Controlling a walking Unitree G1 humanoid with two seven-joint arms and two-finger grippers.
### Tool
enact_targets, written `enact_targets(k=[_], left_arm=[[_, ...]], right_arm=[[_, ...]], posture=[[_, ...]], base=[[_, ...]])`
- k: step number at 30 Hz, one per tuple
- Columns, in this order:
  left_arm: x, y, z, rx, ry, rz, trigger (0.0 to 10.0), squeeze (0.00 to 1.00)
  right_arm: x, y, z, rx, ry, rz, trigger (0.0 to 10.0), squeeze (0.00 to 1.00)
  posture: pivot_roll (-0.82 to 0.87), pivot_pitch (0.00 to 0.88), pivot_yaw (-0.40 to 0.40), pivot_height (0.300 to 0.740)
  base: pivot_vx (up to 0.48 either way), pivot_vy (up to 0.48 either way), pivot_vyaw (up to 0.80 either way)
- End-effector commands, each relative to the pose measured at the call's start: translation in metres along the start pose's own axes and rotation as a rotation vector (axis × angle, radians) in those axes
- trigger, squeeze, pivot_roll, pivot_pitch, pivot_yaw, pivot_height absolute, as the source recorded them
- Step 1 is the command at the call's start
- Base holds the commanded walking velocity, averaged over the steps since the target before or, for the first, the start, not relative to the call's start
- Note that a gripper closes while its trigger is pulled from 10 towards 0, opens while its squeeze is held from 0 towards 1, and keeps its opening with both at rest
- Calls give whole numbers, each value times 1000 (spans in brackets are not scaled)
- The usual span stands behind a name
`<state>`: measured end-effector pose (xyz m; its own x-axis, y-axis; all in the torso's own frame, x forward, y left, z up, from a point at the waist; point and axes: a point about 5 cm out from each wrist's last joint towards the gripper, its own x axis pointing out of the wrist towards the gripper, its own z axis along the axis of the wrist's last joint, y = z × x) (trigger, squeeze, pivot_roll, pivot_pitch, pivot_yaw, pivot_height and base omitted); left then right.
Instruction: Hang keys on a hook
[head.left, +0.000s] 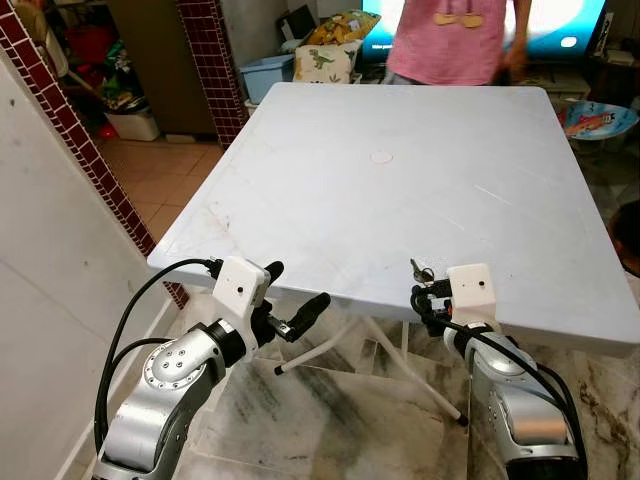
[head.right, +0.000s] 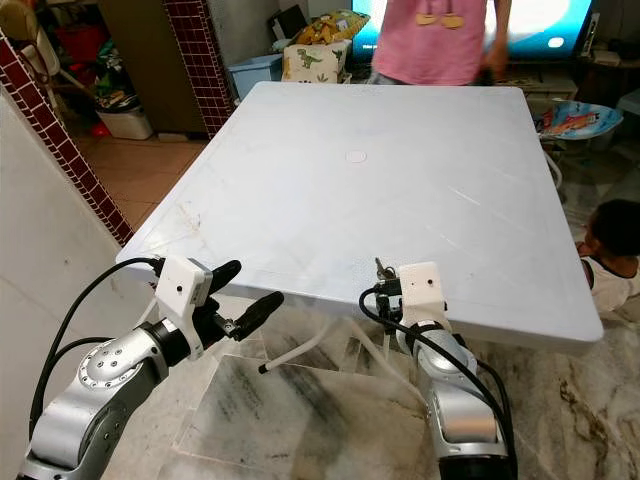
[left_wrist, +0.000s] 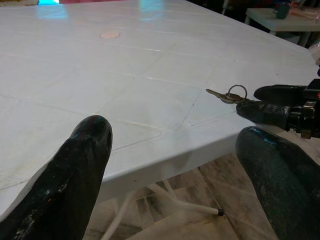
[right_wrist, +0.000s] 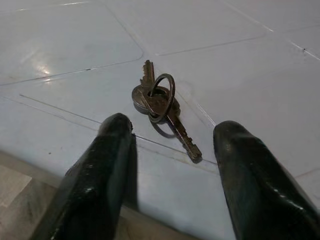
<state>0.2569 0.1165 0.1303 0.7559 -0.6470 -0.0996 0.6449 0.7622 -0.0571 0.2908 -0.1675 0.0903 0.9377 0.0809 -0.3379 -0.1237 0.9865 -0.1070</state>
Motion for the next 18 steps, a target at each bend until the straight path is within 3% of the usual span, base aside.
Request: enact_targets(k=[1,2,13,14,16,17,18], left_arm=[[-3,3,1,14,4,10,10000,0],[-3,3,1,14,4,10,10000,0],[-3,4,2,14,4,10,10000,0],[-4,4,2,14,4,10,10000,0],[-4,4,2,15,5,10,10000,0],[-4,3,2,14,4,9,10000,0],[-4,3,3,14,4,9,10000,0]], right_arm=[[3,3,-4,17,20,26,9490,0],[4,3,-4,16,21,30,10000,0],[9,2,-3,9,14,52,10000,0],[10,2,-2,6,9,55,9098,0],[11,2,-2,3,7,56,9098,0],[12,1,-1,-1,0,61,0,0],[13,1,0,-1,-2,62,0,0]], posture=[[54,24,110,740],[62,31,111,740],[63,32,113,740],[65,34,114,740],[65,34,114,740],[67,35,114,740],[67,35,114,740]], base=[[0,0,0],[0,0,0],[0,0,0],[0,0,0],[0,0,0],[0,0,0],[0,0,0]])
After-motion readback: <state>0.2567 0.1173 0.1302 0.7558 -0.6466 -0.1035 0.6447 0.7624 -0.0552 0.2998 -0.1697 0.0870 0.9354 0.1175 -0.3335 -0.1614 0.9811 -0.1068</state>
